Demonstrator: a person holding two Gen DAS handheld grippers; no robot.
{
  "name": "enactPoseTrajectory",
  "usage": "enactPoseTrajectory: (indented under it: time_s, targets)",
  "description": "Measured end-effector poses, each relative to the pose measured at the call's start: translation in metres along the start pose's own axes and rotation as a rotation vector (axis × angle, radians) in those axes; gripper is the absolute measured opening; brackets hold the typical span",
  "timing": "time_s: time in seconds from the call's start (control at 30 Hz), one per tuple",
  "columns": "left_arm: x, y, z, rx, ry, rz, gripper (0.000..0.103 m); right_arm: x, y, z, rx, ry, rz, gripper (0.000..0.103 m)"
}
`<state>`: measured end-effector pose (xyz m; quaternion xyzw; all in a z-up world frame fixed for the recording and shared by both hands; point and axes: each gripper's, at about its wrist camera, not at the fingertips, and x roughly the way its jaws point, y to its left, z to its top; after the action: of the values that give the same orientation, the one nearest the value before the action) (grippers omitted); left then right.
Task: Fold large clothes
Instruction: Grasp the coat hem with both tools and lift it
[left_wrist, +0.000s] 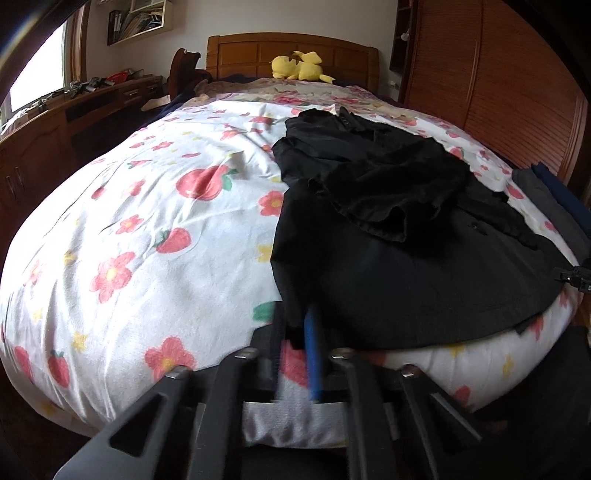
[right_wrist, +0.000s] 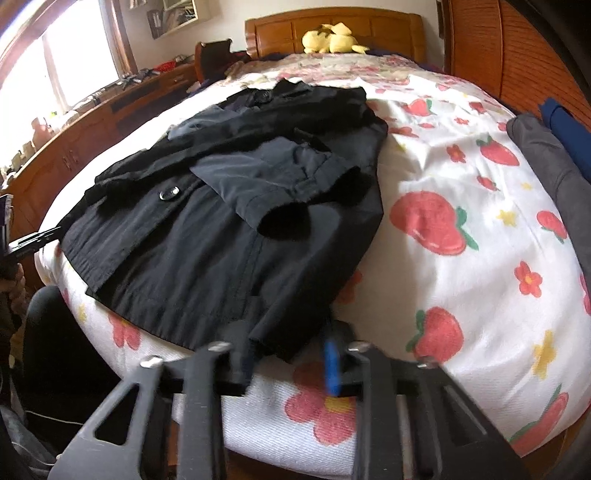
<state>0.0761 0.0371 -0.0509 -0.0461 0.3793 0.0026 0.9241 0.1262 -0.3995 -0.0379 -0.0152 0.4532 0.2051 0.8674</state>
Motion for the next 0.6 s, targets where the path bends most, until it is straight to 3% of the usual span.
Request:
enactPoseTrajectory:
  time_s: [0.17,0.4,0.6]
  targets:
    - [-0.019,-0.007,0.016,0.011,-0.065,0.031,0.005,-0.025,0.0,0.016,0.005,-0.089,0.0,0.011]
    - [-0.089,-0.029,0.058,0.023,-0.252,0.016,0.004,-0.083,0.018,0.048,-0.046,-0.233,-0.029,0.008]
    - [-0.156,-0.051,0.087,0.053,-0.407,0.004,0.004,-0.159,0.033,0.066,-0.125,-0.354,-0.074,0.007]
